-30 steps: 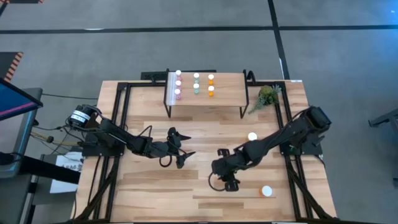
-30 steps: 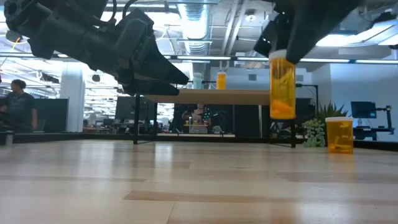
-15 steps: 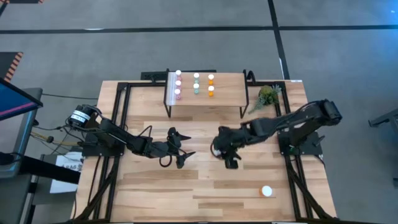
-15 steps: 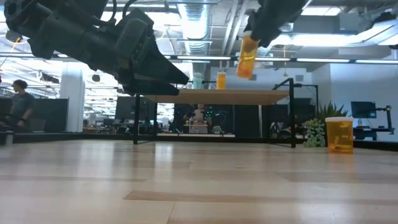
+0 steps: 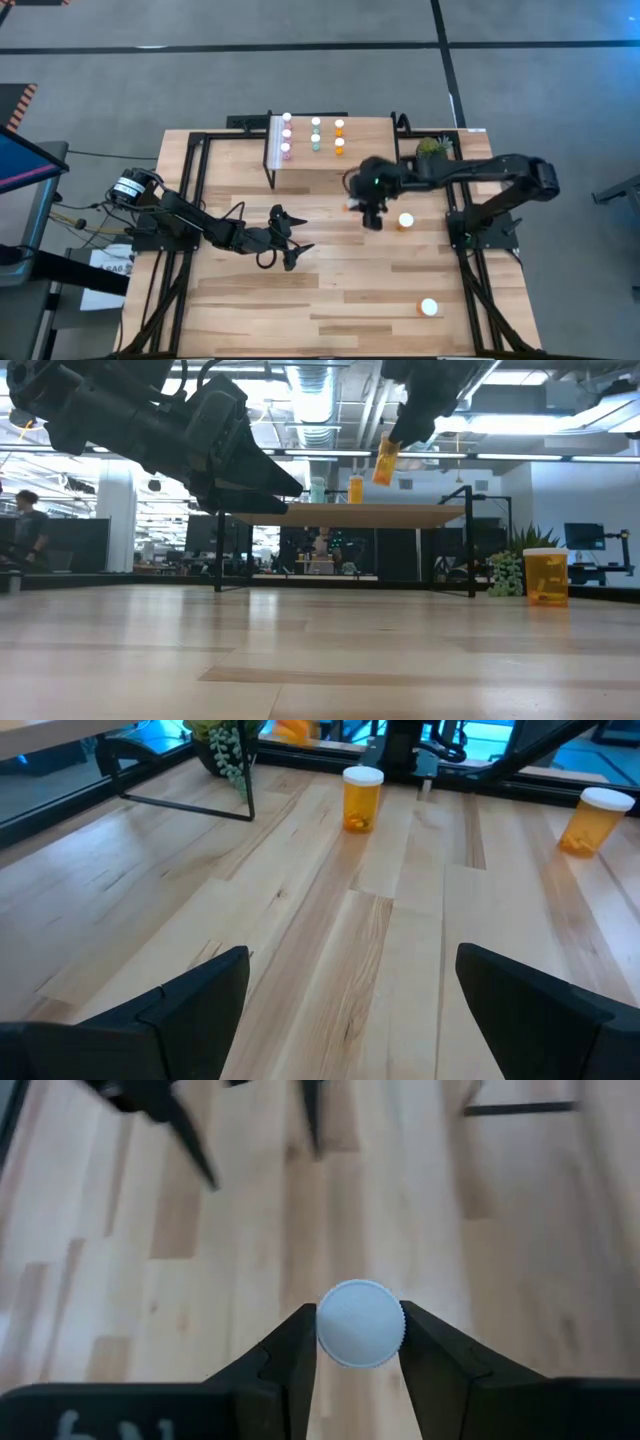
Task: Pick and place medicine bottles onto shelf by color
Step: Put the small orange pill bottle on the shelf
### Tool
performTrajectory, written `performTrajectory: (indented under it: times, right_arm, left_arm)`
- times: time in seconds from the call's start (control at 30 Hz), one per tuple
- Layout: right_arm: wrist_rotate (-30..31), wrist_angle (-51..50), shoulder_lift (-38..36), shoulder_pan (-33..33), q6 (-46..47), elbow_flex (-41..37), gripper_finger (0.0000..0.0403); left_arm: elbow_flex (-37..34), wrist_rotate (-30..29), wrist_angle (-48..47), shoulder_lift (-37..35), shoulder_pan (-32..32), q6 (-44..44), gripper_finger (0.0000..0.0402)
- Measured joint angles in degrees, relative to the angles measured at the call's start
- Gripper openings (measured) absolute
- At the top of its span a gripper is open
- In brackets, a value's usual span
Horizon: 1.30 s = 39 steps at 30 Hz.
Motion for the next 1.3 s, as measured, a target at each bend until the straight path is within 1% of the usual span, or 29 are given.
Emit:
performTrajectory:
  times: [0.23, 0.4, 0.7, 0.8, 1.13, 1.3]
  right_arm:
    - [-0.2, 0.2, -3.5, -8.7, -3.4, 0.0, 0.0154]
    - [-0.3, 0.2, -4.3, -14.6, -5.6, 0.2, 0.0154]
    - [-2.1, 0.1, -4.2, -23.6, -8.3, 4.6, 0.0155]
    - [-4.1, 0.1, -4.2, -26.4, -8.7, 6.5, 0.0155]
    - [-4.7, -0.2, -4.2, -31.0, -8.9, 10.6, 0.0156]
    - [-5.6, -1.5, -1.8, -32.1, -9.1, 12.8, 0.0157]
  left_arm:
    - [0.0, 0.0, 0.0, 0.0, 0.0, 0.0, 0.0344]
    - [0.0, -0.1, 0.0, 0.0, 0.0, -0.1, 0.0344]
    - [0.0, -0.1, 0.2, 0.0, 0.0, -0.1, 0.0344]
    - [0.0, -0.1, 0.2, 0.0, 0.0, -0.2, 0.0344]
    - [0.0, -0.1, 0.4, 0.0, 0.0, -0.2, 0.0344]
    - [0.0, -0.3, 0.6, 0.0, 0.3, -0.3, 0.0344]
